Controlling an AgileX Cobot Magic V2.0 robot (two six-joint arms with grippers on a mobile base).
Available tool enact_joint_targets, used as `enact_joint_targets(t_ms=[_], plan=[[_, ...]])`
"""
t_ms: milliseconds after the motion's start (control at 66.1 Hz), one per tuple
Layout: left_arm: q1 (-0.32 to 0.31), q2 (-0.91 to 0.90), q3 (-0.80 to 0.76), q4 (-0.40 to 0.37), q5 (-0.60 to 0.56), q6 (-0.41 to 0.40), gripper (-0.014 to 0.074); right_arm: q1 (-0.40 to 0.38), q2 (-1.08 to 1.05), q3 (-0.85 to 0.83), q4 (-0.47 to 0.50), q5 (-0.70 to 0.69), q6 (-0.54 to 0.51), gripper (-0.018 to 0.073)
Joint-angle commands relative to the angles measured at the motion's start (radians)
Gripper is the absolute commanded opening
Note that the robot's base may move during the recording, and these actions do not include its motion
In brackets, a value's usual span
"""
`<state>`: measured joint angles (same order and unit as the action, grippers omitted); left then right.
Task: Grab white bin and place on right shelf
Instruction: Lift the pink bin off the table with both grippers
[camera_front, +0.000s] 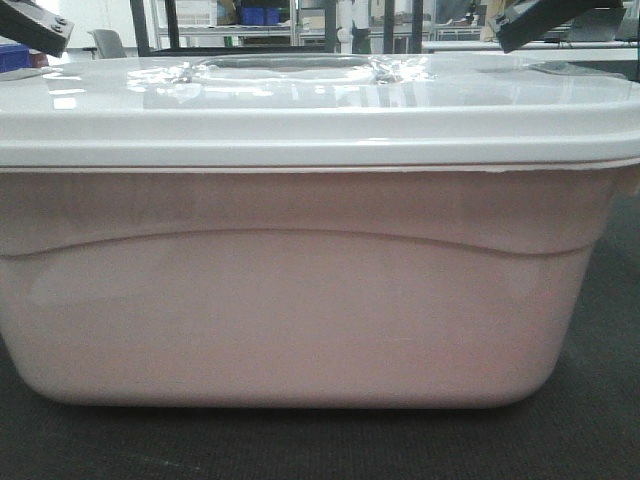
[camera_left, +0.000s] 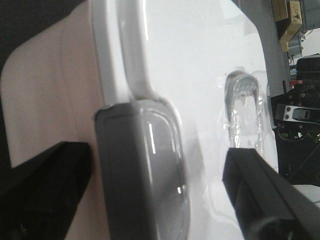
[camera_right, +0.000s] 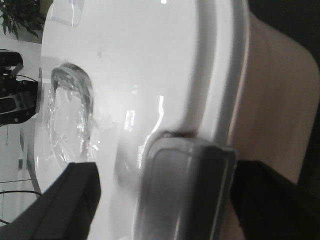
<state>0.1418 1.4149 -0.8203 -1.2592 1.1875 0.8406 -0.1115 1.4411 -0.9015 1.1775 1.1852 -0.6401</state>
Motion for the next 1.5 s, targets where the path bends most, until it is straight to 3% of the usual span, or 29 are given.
enact_joint_targets(t_ms=[0,742,999,1484], plan=[[-0.006,-0.025,-0.022,-0.067,0.090,0.009,0.0440,0.002,-0.028,-0.023,0.078,0.138,-0.015,0.0622],[-0.010,-0.025,-0.022,-0.045,0.090,0.007,0.0435,0.002,-0.028,-0.023,0.060,0.148,-0.015,0.0620],[-0.010,-0.025,-0.022,-0.045,0.090,0.007,0.0298,0.002,-0.028,-0.023,0.057,0.148,-0.015,0.0451],[-0.013,-0.025,-0.022,-0.045,0.129,0.031,0.0267,0.002,-0.029,-0.023,0.057,0.149,-0.030,0.0449]])
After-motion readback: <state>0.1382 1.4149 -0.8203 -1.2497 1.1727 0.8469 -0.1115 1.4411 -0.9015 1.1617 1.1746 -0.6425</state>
